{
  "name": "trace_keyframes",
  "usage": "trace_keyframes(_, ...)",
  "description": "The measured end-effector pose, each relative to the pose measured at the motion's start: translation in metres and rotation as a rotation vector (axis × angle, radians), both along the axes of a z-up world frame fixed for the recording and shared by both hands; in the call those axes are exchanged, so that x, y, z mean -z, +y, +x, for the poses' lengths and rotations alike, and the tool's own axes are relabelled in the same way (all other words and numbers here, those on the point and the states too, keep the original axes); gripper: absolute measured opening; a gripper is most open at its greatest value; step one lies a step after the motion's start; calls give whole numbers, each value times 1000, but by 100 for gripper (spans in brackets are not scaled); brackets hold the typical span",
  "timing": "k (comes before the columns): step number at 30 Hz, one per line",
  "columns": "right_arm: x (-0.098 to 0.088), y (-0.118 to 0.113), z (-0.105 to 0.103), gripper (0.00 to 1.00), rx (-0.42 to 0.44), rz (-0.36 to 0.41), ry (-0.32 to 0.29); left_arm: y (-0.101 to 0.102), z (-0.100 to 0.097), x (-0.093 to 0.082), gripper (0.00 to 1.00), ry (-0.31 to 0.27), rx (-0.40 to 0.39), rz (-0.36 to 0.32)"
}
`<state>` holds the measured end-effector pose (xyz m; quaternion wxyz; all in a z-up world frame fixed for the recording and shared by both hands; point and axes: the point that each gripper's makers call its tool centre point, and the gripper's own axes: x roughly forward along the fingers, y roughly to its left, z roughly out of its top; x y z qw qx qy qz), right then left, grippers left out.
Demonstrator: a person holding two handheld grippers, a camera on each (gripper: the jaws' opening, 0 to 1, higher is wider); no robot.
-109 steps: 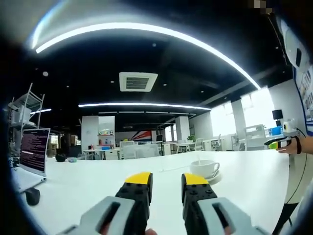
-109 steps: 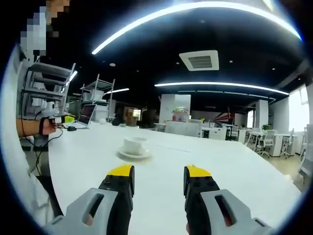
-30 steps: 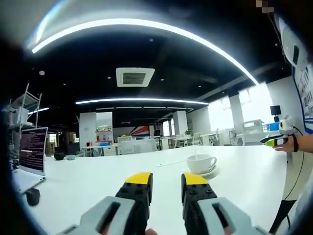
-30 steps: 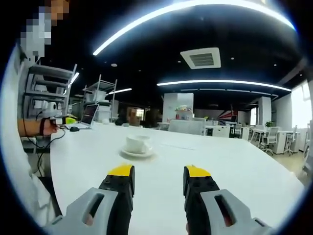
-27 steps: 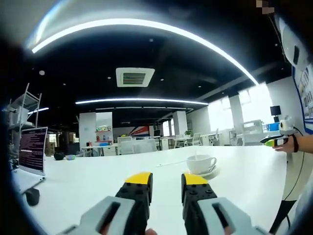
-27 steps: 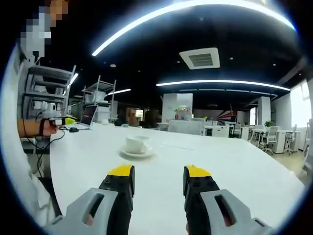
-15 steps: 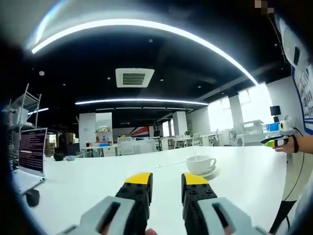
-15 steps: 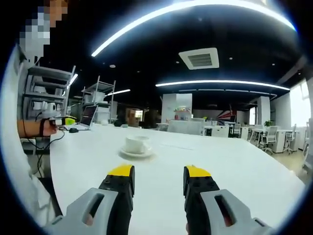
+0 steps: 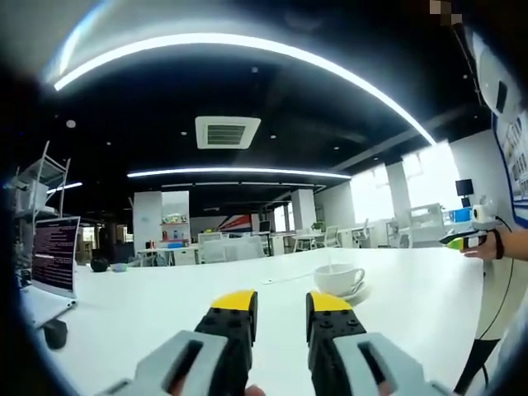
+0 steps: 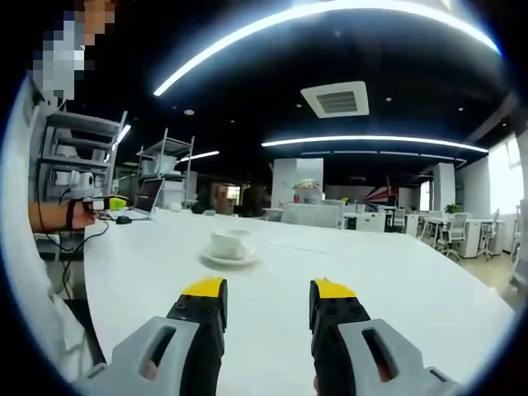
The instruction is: Tidy tabletop coffee trays, cups and spoons，present forward
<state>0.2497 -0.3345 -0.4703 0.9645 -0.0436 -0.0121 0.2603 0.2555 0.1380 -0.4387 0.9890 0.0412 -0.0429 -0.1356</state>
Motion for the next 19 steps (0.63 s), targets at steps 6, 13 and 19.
trace_keyframes(6, 0, 0, -1, 40, -1, -1, 1, 0, -1, 1, 26, -1, -2, -2)
trace_keyframes(13, -2, 0, 0, 40, -2, -3, -2, 0, -1, -1, 26, -6, -3, -5)
trace_keyframes(19, -3, 1, -1, 40, -2, -4, -3, 2, -1, -1, 25, -8, -4, -7)
